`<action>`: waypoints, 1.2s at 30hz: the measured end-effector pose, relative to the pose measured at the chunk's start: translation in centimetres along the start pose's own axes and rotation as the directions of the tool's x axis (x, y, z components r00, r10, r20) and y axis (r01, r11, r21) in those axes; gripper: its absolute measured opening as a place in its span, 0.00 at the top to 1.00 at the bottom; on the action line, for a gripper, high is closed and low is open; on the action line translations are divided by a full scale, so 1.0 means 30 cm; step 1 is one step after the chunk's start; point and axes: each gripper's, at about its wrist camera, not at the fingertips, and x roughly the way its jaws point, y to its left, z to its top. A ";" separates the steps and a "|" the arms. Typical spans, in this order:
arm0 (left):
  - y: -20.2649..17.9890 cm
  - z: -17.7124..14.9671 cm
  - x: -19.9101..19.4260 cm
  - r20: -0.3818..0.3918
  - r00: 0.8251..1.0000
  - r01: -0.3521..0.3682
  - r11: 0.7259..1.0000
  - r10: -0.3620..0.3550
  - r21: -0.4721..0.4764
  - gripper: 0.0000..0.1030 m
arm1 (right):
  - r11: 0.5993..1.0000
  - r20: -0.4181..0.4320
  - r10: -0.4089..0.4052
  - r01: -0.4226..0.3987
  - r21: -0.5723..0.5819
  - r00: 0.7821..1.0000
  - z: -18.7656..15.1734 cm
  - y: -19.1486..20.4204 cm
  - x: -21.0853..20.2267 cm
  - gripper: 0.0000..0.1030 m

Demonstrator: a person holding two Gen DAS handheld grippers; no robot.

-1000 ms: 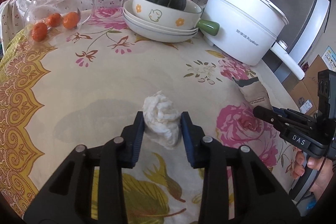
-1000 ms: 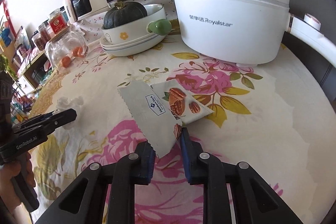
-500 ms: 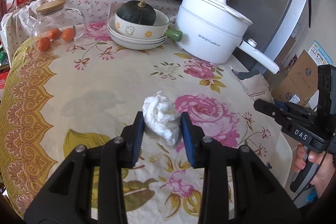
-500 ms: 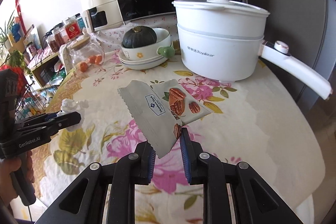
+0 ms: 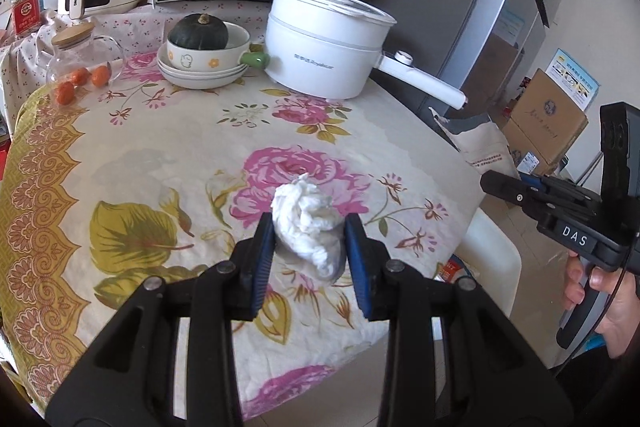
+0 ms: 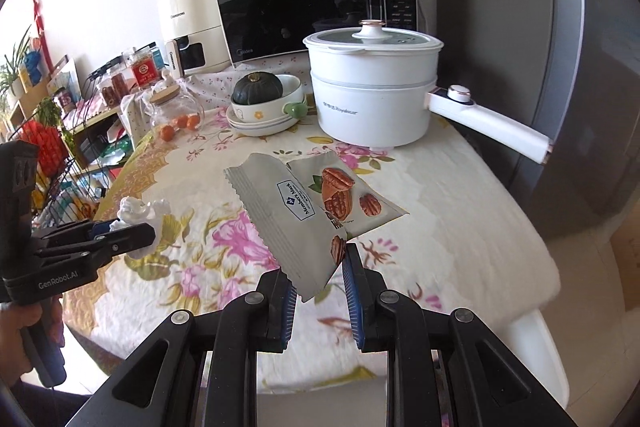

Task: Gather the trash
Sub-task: 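Carry the tissue and snack bag over the white bin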

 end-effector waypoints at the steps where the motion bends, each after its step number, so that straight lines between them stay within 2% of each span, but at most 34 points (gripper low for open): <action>1: -0.018 -0.010 -0.004 -0.001 1.000 0.006 1.000 -0.006 0.008 0.64 | 1.000 0.002 -0.003 0.003 -0.001 1.000 -0.014 -0.007 -0.021 0.78; 7: -0.118 -0.072 -0.007 -0.017 0.999 0.032 0.997 -0.031 0.068 0.64 | 1.000 0.007 -0.015 0.015 0.007 1.000 -0.082 -0.049 -0.092 0.78; 13: -0.206 -0.109 0.030 -0.053 0.994 0.102 0.994 -0.099 0.044 0.64 | 0.999 0.001 -0.017 0.017 0.044 1.000 -0.148 -0.112 -0.143 0.78; 21: -0.361 -0.127 0.095 -0.087 0.984 0.166 0.980 -0.157 0.106 0.64 | 0.997 -0.024 -0.067 0.068 0.044 0.997 -0.243 -0.222 -0.196 0.78; 36: -0.643 -0.162 0.269 -0.170 0.950 0.288 0.944 -0.261 0.163 0.64 | 0.973 -0.082 -0.166 0.176 0.147 0.983 -0.393 -0.492 -0.299 0.78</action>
